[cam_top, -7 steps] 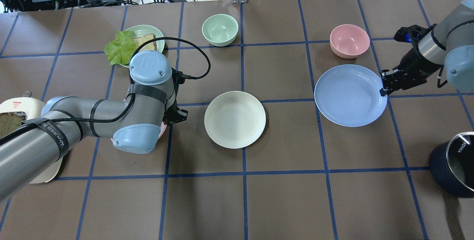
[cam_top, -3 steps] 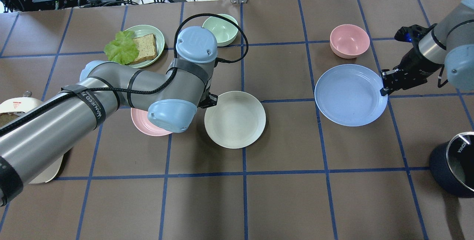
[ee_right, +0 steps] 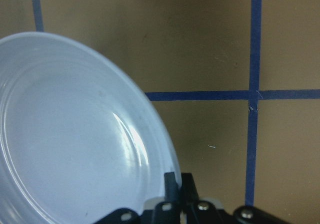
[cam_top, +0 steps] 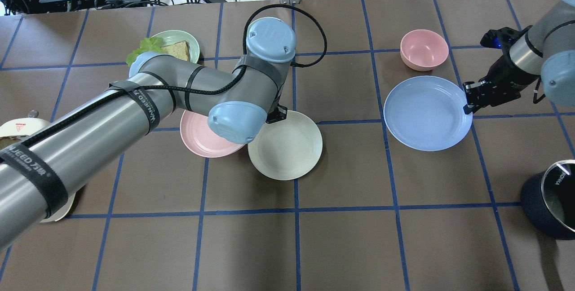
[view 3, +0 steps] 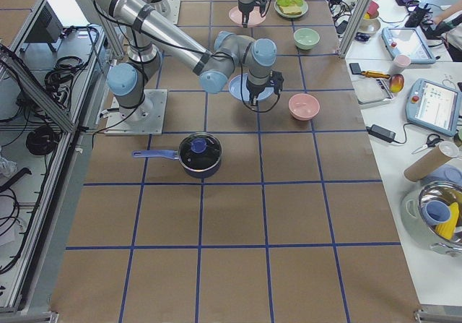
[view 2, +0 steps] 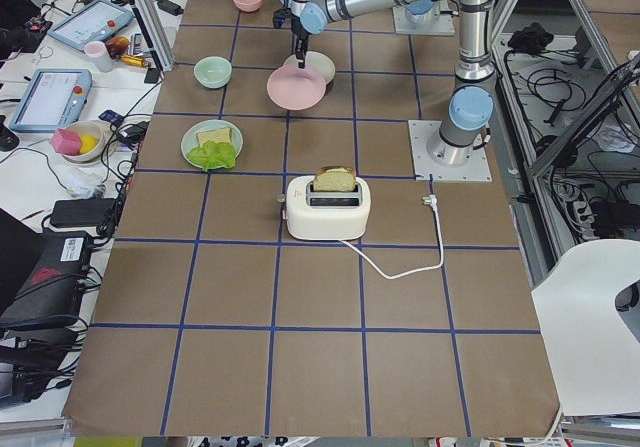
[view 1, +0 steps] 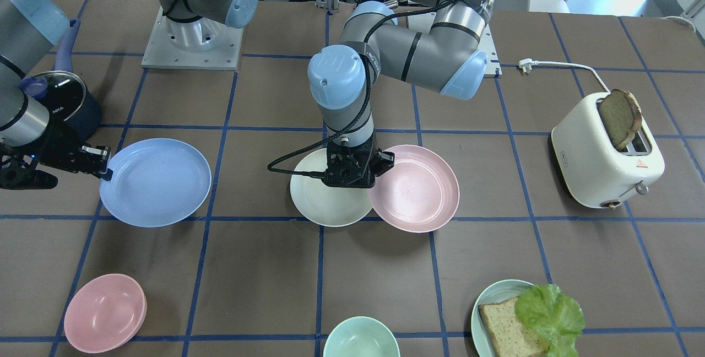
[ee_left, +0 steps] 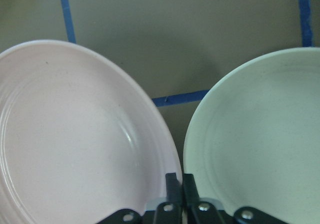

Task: Stack three plates with pink and blue
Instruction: 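Lower the pink plate onto the cream plate with the left gripper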

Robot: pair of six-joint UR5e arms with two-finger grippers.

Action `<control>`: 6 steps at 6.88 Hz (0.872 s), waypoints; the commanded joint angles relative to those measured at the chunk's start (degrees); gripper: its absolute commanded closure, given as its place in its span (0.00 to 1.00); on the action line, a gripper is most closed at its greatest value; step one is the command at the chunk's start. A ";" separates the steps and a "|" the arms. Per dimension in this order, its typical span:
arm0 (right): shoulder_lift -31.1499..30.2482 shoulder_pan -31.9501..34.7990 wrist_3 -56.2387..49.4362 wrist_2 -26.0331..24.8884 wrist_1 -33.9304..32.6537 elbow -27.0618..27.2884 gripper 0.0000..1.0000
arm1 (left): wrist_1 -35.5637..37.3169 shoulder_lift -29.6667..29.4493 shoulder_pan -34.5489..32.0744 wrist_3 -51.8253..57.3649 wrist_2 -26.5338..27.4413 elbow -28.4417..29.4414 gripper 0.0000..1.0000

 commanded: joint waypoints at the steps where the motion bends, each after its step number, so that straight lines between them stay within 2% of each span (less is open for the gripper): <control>1: 0.05 0.00 0.04 0.02 0.14 0.03 1.00 | -3.32 -5.65 -3.60 -7.27 -0.03 7.42 1.00; 3: 0.14 0.00 0.04 0.02 0.14 0.03 1.00 | -5.51 -10.22 -6.32 -13.44 0.05 13.31 1.00; 5: 0.05 0.00 0.04 0.11 0.22 0.20 1.00 | -11.46 -13.57 -7.82 -19.49 -0.21 18.15 1.00; 6: 0.14 0.00 0.04 -0.07 0.05 0.12 1.00 | -11.58 -14.37 -8.09 -21.87 -2.82 19.65 1.00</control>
